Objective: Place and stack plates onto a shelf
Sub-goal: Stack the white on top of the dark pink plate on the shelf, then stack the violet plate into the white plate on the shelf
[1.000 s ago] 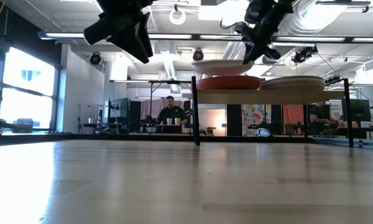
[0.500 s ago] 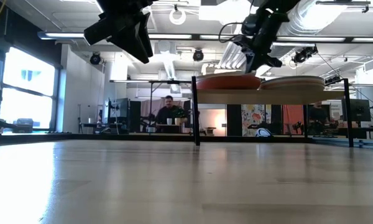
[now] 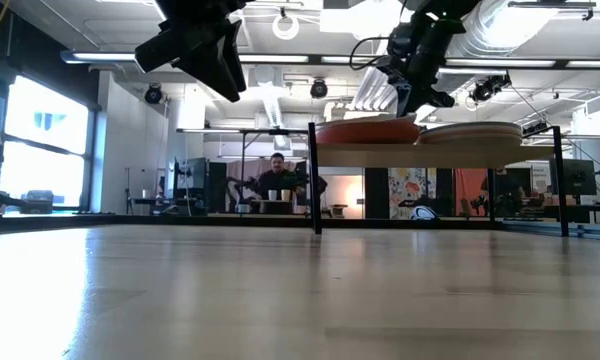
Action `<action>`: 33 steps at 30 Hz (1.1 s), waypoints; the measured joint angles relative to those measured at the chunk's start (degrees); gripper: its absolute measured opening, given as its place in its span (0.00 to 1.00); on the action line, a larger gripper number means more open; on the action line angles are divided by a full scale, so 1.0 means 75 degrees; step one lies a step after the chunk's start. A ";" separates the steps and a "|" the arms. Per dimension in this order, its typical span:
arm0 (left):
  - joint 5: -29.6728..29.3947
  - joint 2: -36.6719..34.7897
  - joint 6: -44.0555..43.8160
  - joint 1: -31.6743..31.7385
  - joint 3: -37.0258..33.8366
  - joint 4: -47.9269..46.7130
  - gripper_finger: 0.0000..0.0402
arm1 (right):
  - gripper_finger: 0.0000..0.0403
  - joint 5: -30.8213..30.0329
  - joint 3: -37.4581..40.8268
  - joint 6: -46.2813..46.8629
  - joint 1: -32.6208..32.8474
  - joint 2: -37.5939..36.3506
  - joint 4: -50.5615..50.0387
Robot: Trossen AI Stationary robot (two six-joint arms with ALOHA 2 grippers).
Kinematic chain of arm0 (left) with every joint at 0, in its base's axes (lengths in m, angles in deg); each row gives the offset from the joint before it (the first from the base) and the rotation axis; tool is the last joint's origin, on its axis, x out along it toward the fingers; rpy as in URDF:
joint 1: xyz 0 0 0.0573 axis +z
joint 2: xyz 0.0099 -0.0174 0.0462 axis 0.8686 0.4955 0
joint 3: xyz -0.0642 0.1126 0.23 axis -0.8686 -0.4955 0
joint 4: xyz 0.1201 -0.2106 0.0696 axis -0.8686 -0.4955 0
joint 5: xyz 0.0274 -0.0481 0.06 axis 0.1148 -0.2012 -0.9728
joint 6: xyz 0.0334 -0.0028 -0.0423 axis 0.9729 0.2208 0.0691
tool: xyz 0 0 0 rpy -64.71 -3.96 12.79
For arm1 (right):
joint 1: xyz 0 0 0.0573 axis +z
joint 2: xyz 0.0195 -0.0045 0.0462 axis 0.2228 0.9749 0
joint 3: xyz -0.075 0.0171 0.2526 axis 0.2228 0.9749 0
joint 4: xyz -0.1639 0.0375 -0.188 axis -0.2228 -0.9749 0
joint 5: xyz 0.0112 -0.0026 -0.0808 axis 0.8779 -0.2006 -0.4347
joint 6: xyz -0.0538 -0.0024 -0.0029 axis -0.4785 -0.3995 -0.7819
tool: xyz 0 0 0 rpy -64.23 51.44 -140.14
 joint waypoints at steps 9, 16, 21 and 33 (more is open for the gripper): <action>0.0000 0.0000 0.0003 0.0002 0.0000 0.0000 0.29 | 0.00 -0.0222 0.0000 -0.0064 0.0110 0.0000 -0.0133; 0.0000 0.0000 0.0003 0.0002 0.0000 0.0000 0.29 | 0.12 -0.0285 0.0000 -0.0060 0.0110 0.0000 -0.0133; 0.0003 0.0000 0.0076 0.0008 0.0000 0.0000 0.29 | 0.21 -0.0330 0.0000 -0.0007 0.0110 0.0000 -0.0105; 0.0472 0.0000 -0.0308 0.0285 -0.0003 -0.0020 0.29 | 0.24 0.0502 0.0000 0.0123 0.0558 -0.0404 -0.0757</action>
